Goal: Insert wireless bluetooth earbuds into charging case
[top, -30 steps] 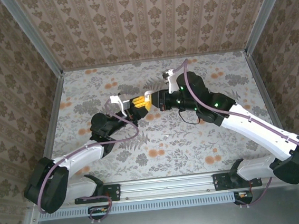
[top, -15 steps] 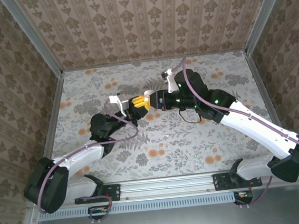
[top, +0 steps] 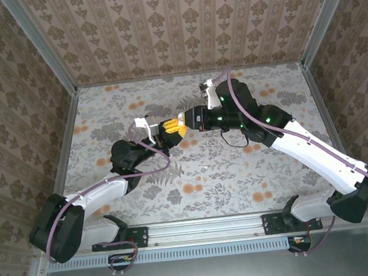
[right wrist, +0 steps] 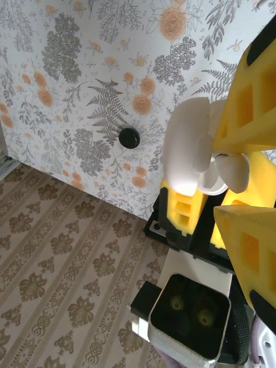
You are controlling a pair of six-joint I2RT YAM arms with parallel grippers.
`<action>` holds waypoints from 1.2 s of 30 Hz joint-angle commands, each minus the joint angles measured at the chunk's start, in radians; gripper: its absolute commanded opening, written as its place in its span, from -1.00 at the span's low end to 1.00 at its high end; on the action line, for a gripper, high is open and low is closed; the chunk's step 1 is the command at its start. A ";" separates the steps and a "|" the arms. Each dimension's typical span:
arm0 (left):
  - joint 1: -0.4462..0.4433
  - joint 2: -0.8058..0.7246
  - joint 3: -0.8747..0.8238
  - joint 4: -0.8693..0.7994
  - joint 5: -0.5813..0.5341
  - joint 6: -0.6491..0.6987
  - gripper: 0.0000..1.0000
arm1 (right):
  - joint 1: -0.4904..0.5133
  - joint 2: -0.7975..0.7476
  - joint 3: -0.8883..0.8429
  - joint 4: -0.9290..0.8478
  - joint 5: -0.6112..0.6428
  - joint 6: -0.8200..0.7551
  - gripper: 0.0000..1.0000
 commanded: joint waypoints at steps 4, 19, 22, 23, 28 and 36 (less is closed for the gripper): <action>-0.006 0.001 0.021 0.061 0.018 -0.016 -1.00 | -0.011 0.030 0.063 -0.105 -0.023 -0.028 -0.42; -0.005 0.021 0.030 0.056 0.029 -0.008 -1.00 | -0.018 0.099 0.143 -0.258 -0.015 -0.054 -0.50; -0.004 0.015 0.026 0.052 0.029 -0.003 -1.00 | -0.023 0.104 0.146 -0.260 -0.027 -0.065 -0.63; -0.005 0.014 0.024 0.050 0.029 -0.001 -1.00 | -0.026 0.104 0.148 -0.260 -0.032 -0.067 -0.66; -0.002 0.006 0.015 0.042 0.064 0.002 -1.00 | -0.048 0.096 0.151 -0.274 -0.071 -0.109 -0.74; 0.027 -0.003 0.024 0.034 0.152 -0.046 -1.00 | -0.092 0.073 0.150 -0.292 -0.162 -0.162 -0.52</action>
